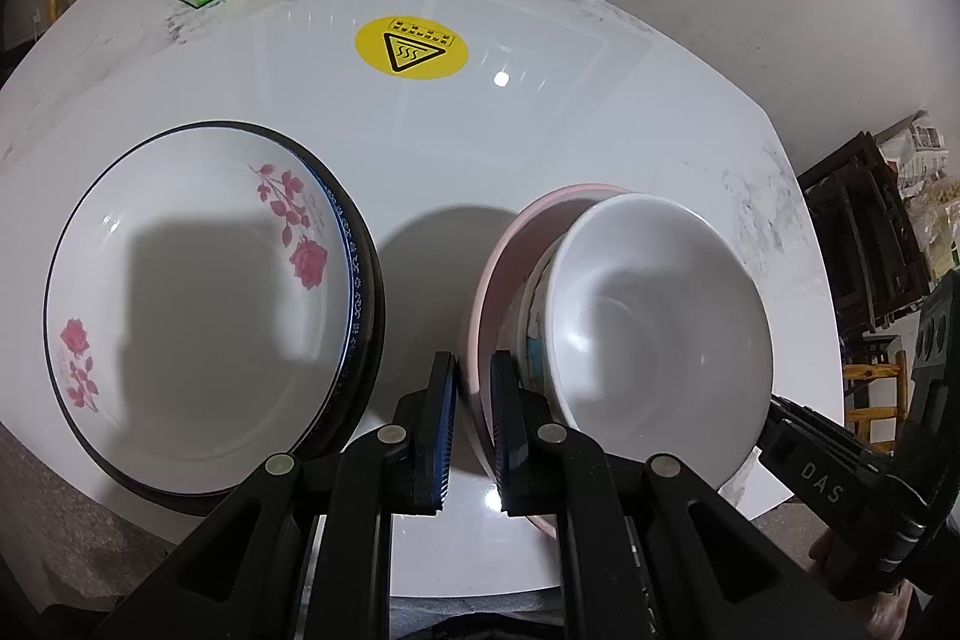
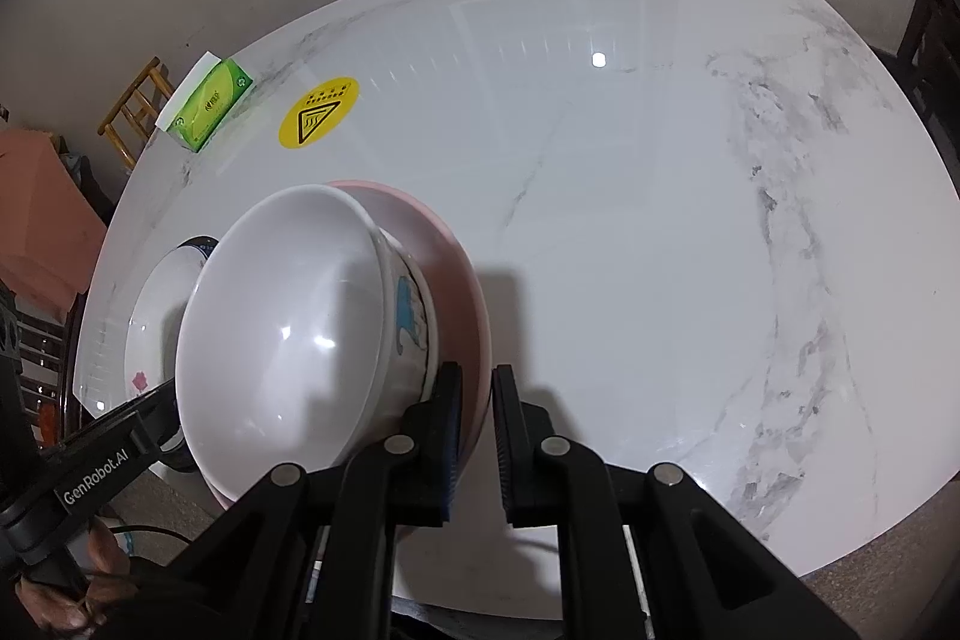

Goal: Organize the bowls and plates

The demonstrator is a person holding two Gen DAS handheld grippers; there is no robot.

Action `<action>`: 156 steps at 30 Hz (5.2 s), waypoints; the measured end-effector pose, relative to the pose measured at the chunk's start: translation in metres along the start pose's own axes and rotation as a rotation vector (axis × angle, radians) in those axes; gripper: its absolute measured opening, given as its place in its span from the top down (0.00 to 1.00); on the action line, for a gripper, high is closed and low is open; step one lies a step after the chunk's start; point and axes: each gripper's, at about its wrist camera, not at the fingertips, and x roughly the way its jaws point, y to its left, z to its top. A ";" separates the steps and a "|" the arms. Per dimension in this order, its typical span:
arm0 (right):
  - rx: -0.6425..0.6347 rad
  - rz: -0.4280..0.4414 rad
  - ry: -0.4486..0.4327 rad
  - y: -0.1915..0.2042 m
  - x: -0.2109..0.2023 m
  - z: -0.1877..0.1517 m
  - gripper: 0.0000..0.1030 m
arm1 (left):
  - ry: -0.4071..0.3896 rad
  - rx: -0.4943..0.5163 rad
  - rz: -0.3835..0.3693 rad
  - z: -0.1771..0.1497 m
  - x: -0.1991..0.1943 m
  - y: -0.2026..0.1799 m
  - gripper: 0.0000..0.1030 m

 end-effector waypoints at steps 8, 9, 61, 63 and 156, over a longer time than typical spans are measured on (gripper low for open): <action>0.000 -0.001 -0.013 0.000 -0.007 0.003 0.89 | -0.009 0.007 -0.011 0.001 -0.005 -0.001 0.93; 0.001 0.000 -0.015 0.000 -0.008 0.004 0.89 | -0.010 0.009 -0.012 0.002 -0.006 -0.002 0.93; -0.273 0.112 0.080 0.185 0.022 0.025 0.89 | -0.141 -0.188 0.115 0.024 -0.095 0.148 0.93; -0.274 0.110 0.084 0.188 0.024 0.024 0.89 | -0.137 -0.192 0.115 0.024 -0.094 0.152 0.93; -0.432 0.082 -0.152 0.178 -0.021 -0.066 0.27 | -0.347 0.004 0.312 -0.061 -0.114 0.108 0.42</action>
